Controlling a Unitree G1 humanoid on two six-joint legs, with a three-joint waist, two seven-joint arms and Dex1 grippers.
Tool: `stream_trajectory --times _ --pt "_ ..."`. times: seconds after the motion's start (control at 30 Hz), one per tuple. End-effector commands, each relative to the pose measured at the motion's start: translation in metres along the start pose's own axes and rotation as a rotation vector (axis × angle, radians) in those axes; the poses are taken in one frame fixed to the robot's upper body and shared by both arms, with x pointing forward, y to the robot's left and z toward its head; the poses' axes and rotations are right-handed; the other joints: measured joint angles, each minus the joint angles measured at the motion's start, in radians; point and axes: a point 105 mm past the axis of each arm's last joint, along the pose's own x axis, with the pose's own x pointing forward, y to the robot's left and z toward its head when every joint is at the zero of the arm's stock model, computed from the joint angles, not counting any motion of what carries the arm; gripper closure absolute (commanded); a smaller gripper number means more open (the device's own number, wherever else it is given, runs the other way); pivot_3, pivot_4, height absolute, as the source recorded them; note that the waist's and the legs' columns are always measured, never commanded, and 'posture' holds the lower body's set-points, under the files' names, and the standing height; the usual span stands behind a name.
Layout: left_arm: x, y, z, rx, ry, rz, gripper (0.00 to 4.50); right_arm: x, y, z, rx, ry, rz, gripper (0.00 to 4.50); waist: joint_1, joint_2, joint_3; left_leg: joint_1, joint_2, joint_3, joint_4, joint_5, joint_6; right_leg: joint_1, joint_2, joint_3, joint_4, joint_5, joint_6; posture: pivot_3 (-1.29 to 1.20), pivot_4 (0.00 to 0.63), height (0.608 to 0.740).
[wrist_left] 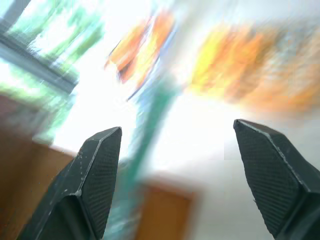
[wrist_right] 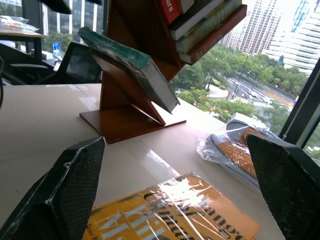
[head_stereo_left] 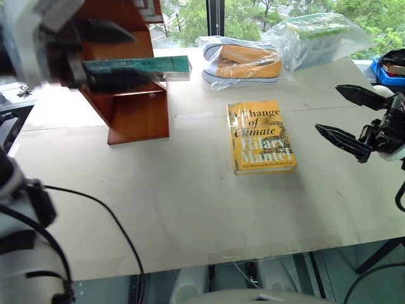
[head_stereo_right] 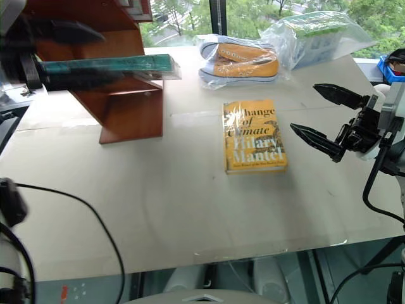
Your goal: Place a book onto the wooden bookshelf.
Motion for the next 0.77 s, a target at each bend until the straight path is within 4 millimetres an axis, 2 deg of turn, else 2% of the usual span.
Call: stream_trajectory --times 0.03,0.1,0.13,0.23,0.37,0.5,0.6,0.77 --pt "0.01 -0.014 -0.05 -0.117 -0.023 0.139 0.82 -0.001 0.001 0.017 -0.049 -0.021 0.017 0.0 0.001 -0.001 0.0 0.001 0.0 0.0 0.001 0.0 0.0 0.001 0.0 0.0 0.003 0.0 0.0 0.0 0.15 0.74" --pt "0.022 -0.02 -0.08 -0.126 0.027 0.166 0.82 0.001 0.002 0.021 -0.052 -0.021 0.018 0.0 -0.001 -0.005 0.002 0.007 0.0 0.001 0.001 0.0 0.0 0.002 0.0 0.004 0.008 0.0 -0.001 0.0 0.15 0.74" --pt "0.025 -0.015 -0.091 -0.109 0.032 0.22 0.82 0.003 0.003 0.023 -0.051 -0.022 0.015 0.0 0.0 -0.006 0.002 0.009 0.0 0.001 0.0 0.0 -0.001 0.004 0.001 0.005 0.009 0.001 -0.001 0.0 0.15 0.74" --pt "0.036 -0.021 -0.114 -0.183 -0.003 0.224 0.82 0.001 0.003 0.026 -0.052 -0.007 -0.003 0.0 0.009 -0.004 0.001 0.016 0.001 0.001 -0.001 0.001 -0.002 0.01 0.0 0.005 0.008 0.001 -0.003 0.0 0.15 0.74" --pt "0.028 -0.021 -0.14 -0.252 -0.027 0.254 0.82 -0.012 0.002 0.013 -0.036 0.095 -0.034 0.0 0.029 -0.005 0.0 0.016 0.0 0.001 -0.001 0.001 -0.002 0.01 -0.001 0.004 0.007 0.002 -0.003 0.0 0.15 0.74" --pt "0.001 -0.028 -0.172 -0.325 0.042 0.25 0.82 -0.049 0.0 -0.016 -0.001 0.278 -0.106 0.0 0.033 -0.005 -0.001 0.014 0.0 0.001 -0.003 0.001 -0.001 0.01 -0.001 0.004 0.004 0.002 -0.003 0.0 0.15 0.74" --pt "-0.021 -0.034 -0.192 -0.371 0.098 0.236 0.82 -0.085 0.006 -0.038 0.027 0.448 -0.156 0.0 0.034 -0.004 -0.001 0.014 0.0 0.001 -0.006 0.0 -0.001 0.01 -0.001 0.004 -0.001 0.002 -0.003 0.0 0.15 0.74" --pt "-0.037 -0.043 -0.21 -0.403 0.157 0.214 0.82 -0.14 0.014 -0.055 0.07 0.635 -0.231 0.0 0.033 -0.002 -0.002 0.015 0.0 0.001 -0.007 0.0 0.0 0.011 -0.002 0.003 -0.001 0.002 -0.003 0.0 0.15 0.74"
